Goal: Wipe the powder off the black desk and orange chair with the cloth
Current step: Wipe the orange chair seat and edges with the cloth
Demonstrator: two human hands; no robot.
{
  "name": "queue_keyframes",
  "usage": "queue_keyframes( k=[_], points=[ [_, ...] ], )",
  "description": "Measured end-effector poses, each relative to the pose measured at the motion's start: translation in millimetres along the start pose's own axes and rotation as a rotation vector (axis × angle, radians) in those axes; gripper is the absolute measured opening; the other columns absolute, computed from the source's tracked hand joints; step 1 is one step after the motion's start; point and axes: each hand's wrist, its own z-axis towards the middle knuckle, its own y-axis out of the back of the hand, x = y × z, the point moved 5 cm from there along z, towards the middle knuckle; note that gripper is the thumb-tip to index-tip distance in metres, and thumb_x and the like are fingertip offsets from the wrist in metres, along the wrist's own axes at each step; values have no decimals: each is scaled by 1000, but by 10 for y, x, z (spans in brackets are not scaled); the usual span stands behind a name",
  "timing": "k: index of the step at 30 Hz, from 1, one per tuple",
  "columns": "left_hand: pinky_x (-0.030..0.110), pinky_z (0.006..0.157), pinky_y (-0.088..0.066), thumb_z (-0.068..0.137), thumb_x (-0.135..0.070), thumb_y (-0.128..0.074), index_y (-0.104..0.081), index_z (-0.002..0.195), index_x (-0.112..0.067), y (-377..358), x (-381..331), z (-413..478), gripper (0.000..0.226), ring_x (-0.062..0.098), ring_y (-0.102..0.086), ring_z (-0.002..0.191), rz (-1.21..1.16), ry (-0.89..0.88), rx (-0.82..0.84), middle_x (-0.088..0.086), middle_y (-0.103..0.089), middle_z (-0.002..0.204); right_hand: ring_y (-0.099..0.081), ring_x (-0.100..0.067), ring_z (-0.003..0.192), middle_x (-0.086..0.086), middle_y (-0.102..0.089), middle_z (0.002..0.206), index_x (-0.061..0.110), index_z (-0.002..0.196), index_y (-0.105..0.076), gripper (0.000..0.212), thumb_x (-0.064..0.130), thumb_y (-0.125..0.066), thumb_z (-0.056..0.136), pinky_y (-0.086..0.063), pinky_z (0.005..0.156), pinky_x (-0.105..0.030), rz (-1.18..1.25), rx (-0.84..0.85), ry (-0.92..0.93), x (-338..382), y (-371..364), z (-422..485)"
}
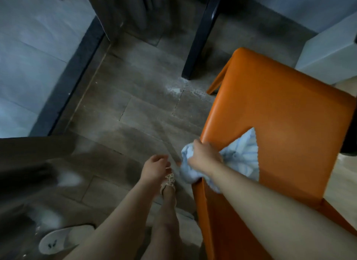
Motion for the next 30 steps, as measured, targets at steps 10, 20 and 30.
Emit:
queue_keyframes(
  k=[10,20,30],
  points=[
    [39,84,-48,90,-10,-46,-61,103,-15,-48,88,105,21,31,-62,95,244,-71,7,14,-65,99,-48,-34,121,-17,-41,134,17,128,-45,37,22,-51,92,-44,93,-39,-34,1,-79,17,-65,431],
    [39,91,-49,89,-12,-48,-62,113,-13,-177,76,-27,28,30,-61,100,384,-114,65,15,-65,106,-56,-30,105,-11,-58,107,26,110,-57,26,28,-54,84,-42,77,-28,61,54,111,-138,-89,-28],
    [34,83,-49,87,-12,-48,-62,110,-12,-241,88,-62,26,28,-62,95,463,-163,109,13,-66,104,-59,-16,81,6,-64,93,38,84,-54,5,36,-56,80,-41,66,-24,-40,241,187,-179,-168,-218]
  ],
)
